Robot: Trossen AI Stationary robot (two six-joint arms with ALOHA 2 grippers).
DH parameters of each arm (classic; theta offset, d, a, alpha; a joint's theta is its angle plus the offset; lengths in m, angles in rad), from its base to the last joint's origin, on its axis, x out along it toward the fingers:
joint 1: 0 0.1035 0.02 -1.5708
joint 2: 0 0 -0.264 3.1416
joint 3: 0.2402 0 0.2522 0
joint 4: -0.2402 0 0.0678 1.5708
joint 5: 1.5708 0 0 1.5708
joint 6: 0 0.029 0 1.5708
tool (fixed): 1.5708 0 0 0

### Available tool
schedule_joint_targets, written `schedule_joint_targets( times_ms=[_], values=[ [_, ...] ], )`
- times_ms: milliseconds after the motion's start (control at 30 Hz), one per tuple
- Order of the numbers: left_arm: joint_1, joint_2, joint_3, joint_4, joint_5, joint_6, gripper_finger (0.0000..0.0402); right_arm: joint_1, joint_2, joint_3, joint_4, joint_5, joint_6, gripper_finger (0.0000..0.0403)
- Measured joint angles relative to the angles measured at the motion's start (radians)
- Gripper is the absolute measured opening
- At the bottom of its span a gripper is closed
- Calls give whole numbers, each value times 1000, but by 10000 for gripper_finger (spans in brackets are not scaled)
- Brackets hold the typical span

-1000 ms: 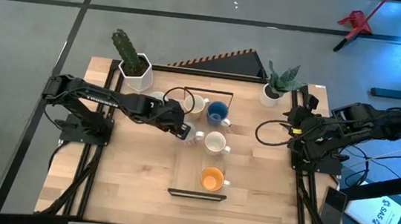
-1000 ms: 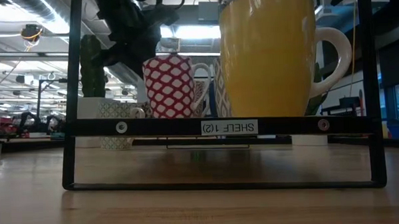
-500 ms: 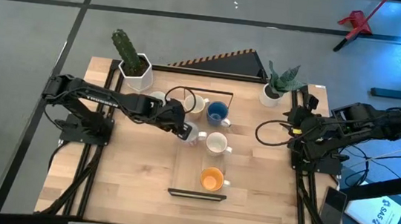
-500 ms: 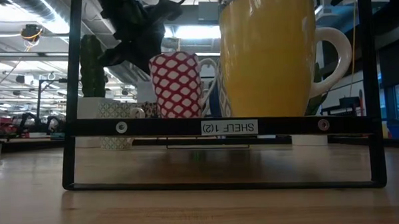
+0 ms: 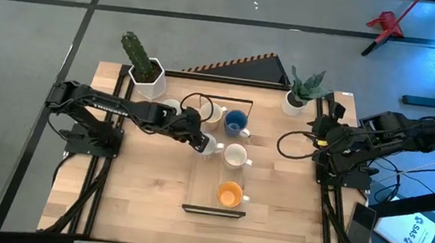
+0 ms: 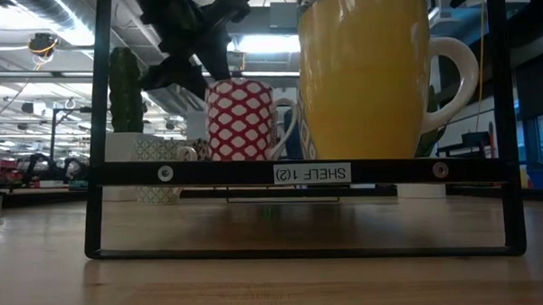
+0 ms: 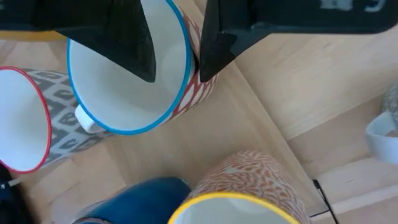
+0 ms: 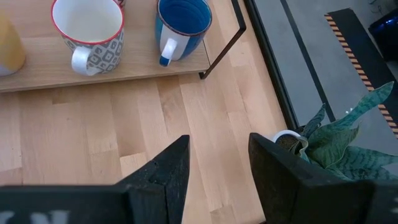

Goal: Place coffee mugs
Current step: Put the red and white mug on the shelf, then put the green and white mug on the shelf

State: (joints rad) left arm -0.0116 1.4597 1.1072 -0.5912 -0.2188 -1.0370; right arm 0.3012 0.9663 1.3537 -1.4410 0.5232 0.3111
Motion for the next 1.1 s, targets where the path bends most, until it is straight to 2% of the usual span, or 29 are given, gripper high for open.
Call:
schedule_joint_targets(
  times_ms=[167,400,733,967,1100],
  values=[
    [18,-4,0,15,2,-8,121,0,0,0,0,0,0,150],
    [21,-4,0,70,90,-28,122,0,0,0,0,0,0,150],
    [23,-4,0,80,45,-33,122,0,0,0,1,0,1,150],
    [24,-5,0,94,49,-3,122,0,0,0,1,0,1,150],
    [53,-60,0,76,49,19,122,0,0,0,2,0,1,150]
  ],
)
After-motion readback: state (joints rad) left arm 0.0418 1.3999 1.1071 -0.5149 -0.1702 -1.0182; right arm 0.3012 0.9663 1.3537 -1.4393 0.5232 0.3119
